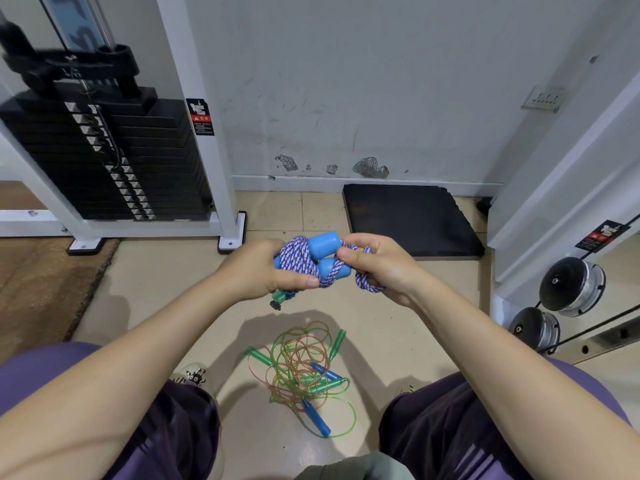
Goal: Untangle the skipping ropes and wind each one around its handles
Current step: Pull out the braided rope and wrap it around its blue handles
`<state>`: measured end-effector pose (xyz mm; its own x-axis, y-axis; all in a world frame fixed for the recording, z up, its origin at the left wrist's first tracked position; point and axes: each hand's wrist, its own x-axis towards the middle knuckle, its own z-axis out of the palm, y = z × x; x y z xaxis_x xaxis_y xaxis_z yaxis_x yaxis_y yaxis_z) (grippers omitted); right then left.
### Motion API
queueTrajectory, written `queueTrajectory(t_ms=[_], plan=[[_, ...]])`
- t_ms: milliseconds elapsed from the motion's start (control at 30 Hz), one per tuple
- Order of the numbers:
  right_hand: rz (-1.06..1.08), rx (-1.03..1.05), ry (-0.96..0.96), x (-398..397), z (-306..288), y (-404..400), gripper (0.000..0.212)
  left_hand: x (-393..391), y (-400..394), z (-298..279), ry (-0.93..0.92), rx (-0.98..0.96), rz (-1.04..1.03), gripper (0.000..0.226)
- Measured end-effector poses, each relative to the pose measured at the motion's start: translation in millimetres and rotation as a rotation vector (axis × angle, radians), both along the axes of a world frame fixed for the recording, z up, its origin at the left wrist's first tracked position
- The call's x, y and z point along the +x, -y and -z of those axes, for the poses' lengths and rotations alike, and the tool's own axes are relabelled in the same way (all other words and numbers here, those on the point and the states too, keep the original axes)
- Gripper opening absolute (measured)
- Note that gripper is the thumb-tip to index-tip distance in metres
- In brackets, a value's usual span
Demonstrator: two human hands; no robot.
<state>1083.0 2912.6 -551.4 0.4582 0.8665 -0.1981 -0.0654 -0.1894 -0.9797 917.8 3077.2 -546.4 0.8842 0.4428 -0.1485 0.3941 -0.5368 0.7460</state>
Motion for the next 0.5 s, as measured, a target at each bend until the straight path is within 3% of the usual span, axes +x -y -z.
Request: queueTrajectory(t_ms=[133, 267, 400, 500], plan=[[0.089, -0.029, 0.034, 11, -10, -13, 0.031, 11, -5, -12, -0.042, 0.197, -0.027, 0.073], [0.141, -0.014, 0.090, 35, -17, -39, 0.031, 44, -14, -18, -0.040, 0.380, -0.239, 0.067], [0.070, -0.179, 0.269, 66, 10, -57, 0.039, 57, -46, 26, -0.116, 0.377, -0.279, 0.082], [0.051, -0.252, 0.310, 90, 51, -76, 0.035, 72, -71, 69, -0.166, 0.307, -0.292, 0.079]])
